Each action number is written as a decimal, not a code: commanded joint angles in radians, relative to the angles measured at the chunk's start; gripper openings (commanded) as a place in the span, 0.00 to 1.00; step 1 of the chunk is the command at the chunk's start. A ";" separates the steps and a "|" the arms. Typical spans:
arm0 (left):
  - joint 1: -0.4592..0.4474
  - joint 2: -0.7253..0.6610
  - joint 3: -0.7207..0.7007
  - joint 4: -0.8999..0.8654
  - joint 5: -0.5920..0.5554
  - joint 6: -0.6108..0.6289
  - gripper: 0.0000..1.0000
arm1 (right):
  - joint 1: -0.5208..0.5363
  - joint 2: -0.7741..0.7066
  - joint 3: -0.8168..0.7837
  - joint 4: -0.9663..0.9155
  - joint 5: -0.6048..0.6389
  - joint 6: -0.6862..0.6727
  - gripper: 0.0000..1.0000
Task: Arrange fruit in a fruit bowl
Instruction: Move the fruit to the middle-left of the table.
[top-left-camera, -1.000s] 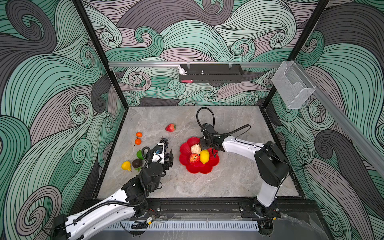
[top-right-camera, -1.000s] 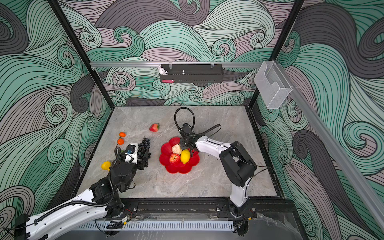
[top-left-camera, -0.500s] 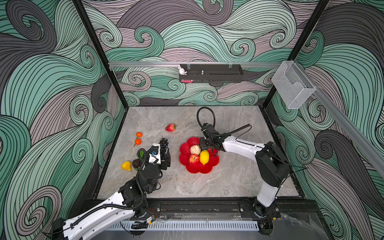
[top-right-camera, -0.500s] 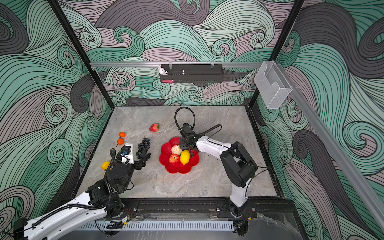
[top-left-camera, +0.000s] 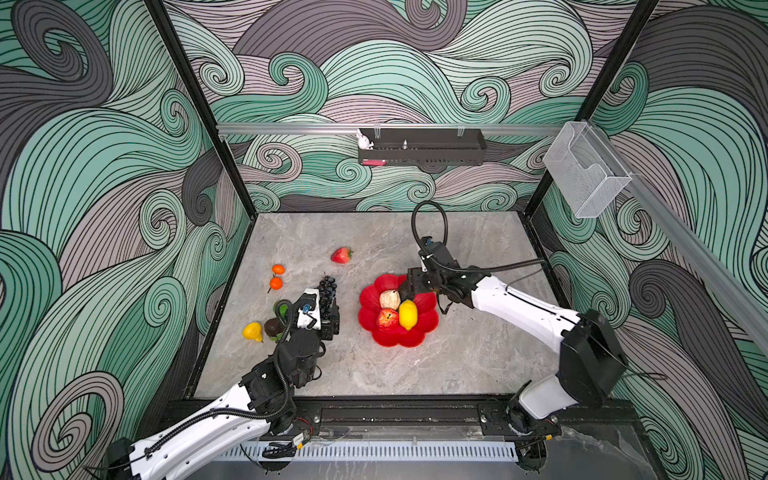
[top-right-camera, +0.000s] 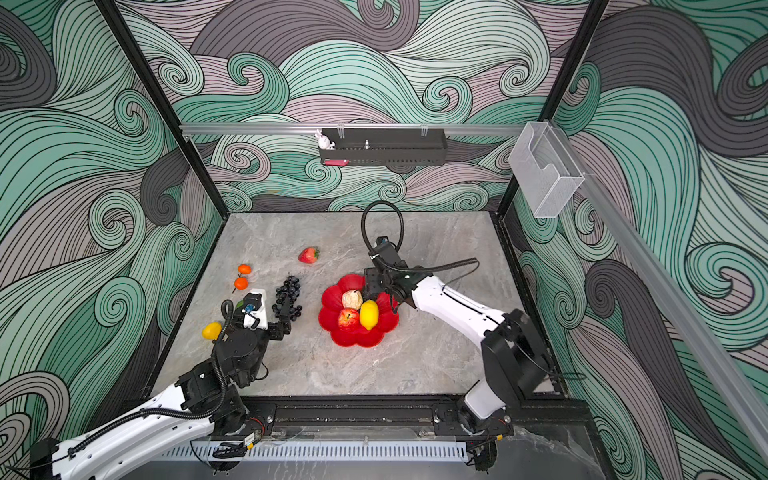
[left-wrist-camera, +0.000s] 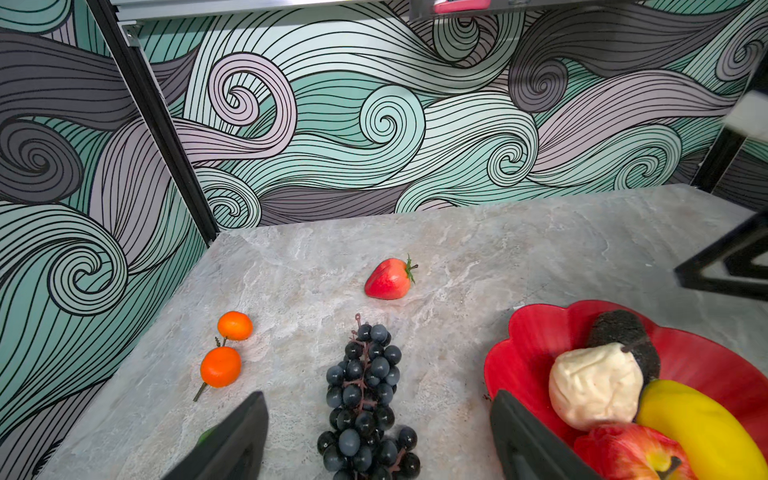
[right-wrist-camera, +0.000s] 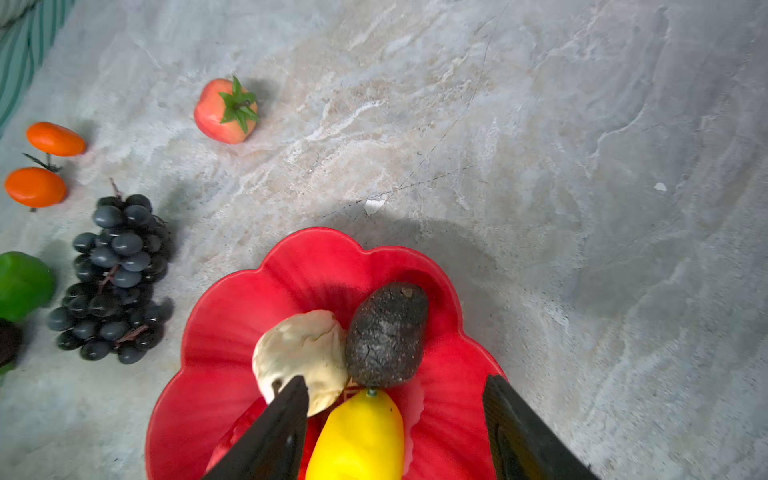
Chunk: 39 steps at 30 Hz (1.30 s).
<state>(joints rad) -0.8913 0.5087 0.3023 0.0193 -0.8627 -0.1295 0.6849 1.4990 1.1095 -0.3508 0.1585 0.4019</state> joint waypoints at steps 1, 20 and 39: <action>0.039 0.066 0.050 -0.004 0.061 -0.048 0.85 | -0.004 -0.112 -0.064 -0.047 0.014 0.016 0.69; 0.171 0.493 0.427 -0.471 0.229 -0.388 0.86 | -0.004 -0.652 -0.512 0.063 -0.037 0.093 0.78; 0.595 0.369 0.383 -0.853 0.369 -0.678 0.86 | -0.004 -0.792 -0.706 0.163 -0.126 0.123 0.82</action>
<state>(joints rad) -0.3672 0.8326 0.7013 -0.8845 -0.5671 -0.8146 0.6849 0.7212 0.4133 -0.2150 0.0441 0.5323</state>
